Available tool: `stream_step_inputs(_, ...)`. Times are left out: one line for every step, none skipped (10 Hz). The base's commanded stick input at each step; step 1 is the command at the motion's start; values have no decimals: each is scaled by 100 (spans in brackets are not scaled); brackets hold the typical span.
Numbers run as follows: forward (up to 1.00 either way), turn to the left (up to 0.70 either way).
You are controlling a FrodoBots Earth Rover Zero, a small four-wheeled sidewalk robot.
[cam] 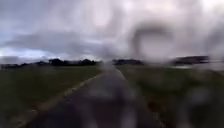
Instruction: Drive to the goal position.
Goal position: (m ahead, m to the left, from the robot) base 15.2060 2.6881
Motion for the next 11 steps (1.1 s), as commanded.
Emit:
stream_step_inputs(70, 0)
stream_step_inputs(70, 0)
stream_step_inputs(70, 0)
stream_step_inputs(70, 0)
stream_step_inputs(70, 0)
stream_step_inputs(70, 0)
stream_step_inputs(70, 0)
stream_step_inputs(70, 0)
stream_step_inputs(70, 0)
stream_step_inputs(70, 0)
stream_step_inputs(70, 0)
